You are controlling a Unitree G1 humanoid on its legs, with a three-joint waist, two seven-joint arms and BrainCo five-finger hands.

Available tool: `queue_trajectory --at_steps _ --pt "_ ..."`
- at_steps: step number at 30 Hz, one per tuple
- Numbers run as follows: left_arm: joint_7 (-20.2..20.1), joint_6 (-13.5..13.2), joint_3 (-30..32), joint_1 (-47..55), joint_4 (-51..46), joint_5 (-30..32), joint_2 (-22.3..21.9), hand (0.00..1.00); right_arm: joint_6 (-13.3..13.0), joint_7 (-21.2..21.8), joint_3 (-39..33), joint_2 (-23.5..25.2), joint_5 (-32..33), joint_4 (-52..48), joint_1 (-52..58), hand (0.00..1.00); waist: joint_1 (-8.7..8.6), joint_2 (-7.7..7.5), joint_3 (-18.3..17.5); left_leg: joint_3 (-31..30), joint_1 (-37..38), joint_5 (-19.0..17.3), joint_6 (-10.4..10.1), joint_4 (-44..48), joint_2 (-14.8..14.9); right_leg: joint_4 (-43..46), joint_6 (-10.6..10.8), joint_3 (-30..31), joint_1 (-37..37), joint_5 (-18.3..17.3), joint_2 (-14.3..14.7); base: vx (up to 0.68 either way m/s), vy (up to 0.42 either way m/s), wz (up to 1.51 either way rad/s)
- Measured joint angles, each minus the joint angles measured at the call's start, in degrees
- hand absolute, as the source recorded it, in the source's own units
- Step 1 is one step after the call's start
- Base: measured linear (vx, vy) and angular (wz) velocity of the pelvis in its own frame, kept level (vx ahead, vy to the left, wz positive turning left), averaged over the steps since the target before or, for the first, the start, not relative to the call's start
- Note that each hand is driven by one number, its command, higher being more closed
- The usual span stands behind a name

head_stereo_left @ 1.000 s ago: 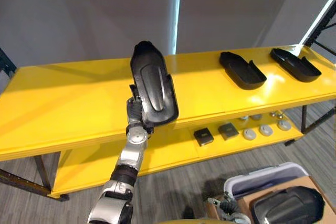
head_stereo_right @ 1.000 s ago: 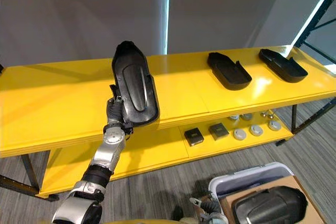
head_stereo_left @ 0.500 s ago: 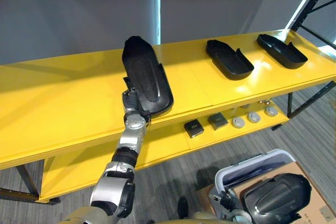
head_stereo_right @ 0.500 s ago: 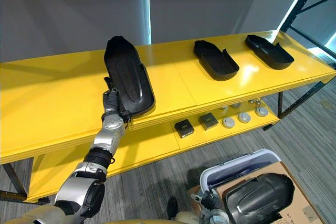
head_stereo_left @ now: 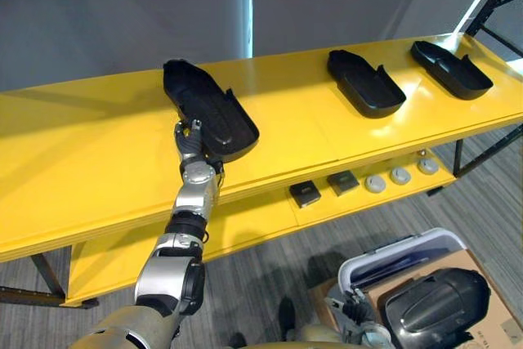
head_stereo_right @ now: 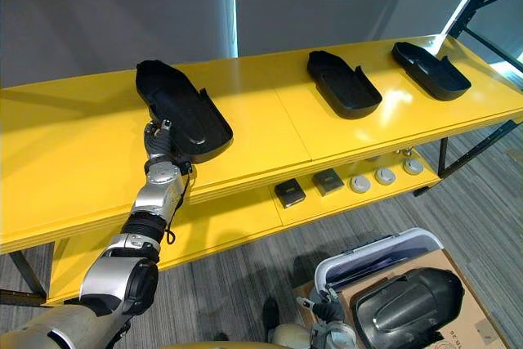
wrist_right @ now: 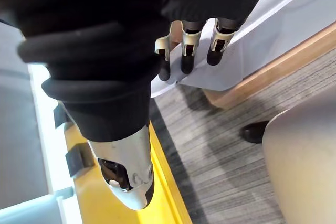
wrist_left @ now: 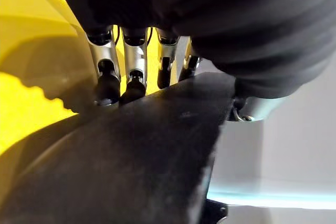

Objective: Walk over and take plastic housings, then place them on the shelf

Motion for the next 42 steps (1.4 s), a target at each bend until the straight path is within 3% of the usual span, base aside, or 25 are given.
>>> queue_trajectory --at_steps 15,18,22,23,27,31,36,42 --pt "-1.1 0.07 -0.73 -1.41 -2.95 2.5 2.7 0.0 -0.05 0.96 -0.29 -0.15 0.24 0.12 -0.02 0.0 0.26 0.38 0.23 -0.56 0.47 0.09 0.13 0.23 0.01 0.01 -0.02 -0.37 0.82 0.01 -0.01 0.0 0.0 0.02" --pt "0.14 -0.26 -4.81 2.79 -14.83 3.6 2.44 0.0 -0.07 0.95 -0.28 -0.29 0.28 0.11 -0.15 0.0 0.32 0.78 0.44 -0.77 0.48 0.09 0.13 0.28 -0.01 0.01 -0.02 -0.5 0.92 0.01 -0.07 0.0 0.003 0.03" --pt "1.23 -1.44 -10.21 12.64 -32.57 9.4 -1.72 0.0 -0.19 0.85 -0.28 -0.69 1.2 0.2 -0.05 0.0 1.05 1.63 0.45 -2.21 0.51 0.01 0.1 0.15 -0.03 0.01 -0.02 -0.52 1.24 0.0 -0.1 -0.01 0.022 0.1" --pt "1.13 -1.61 -11.79 15.74 -36.0 11.38 -3.2 1.0 -0.23 0.83 -0.29 -0.72 1.2 0.2 0.14 0.0 1.66 1.83 0.49 -2.25 0.5 -0.04 0.05 0.14 0.0 0.01 -0.03 -0.51 1.34 -0.01 -0.07 0.0 0.0 0.0" --pt "0.26 -2.91 -15.98 24.86 -41.98 17.18 -4.41 1.0 -0.27 0.73 -0.31 -0.76 1.2 0.23 0.21 0.0 1.88 2.28 0.48 -2.64 0.6 -0.3 0.06 0.14 0.09 0.01 0.0 -0.56 1.89 -0.03 -0.03 -0.05 0.019 0.07" --pt "-4.08 -4.32 -19.66 31.95 -42.39 21.37 -3.0 1.0 -0.25 0.73 -0.25 -0.71 1.18 0.24 0.3 0.0 2.03 2.27 0.46 -2.29 0.94 -0.31 0.04 0.28 0.24 0.0 0.37 -0.43 2.62 -0.29 -0.01 -0.06 0.01 0.02" --pt "-7.88 -5.54 -22.52 33.42 -40.8 24.79 -2.41 1.0 -0.21 0.79 -0.21 -0.78 1.1 0.33 0.54 0.0 3.03 2.27 0.23 -1.92 1.1 -0.27 0.02 0.04 0.33 -0.03 1.06 -0.34 2.66 -1.1 0.0 -0.05 0.004 -0.01" --pt "-9.16 -5.86 -23.32 31.01 -31.84 25.03 -2.29 1.0 -0.12 0.8 0.23 -0.82 0.07 0.77 0.61 0.0 2.73 2.16 -0.96 -1.86 1.04 -0.23 0.01 -0.77 0.29 -0.05 1.49 -0.37 2.23 -1.4 -0.02 0.0 0.0 0.0"
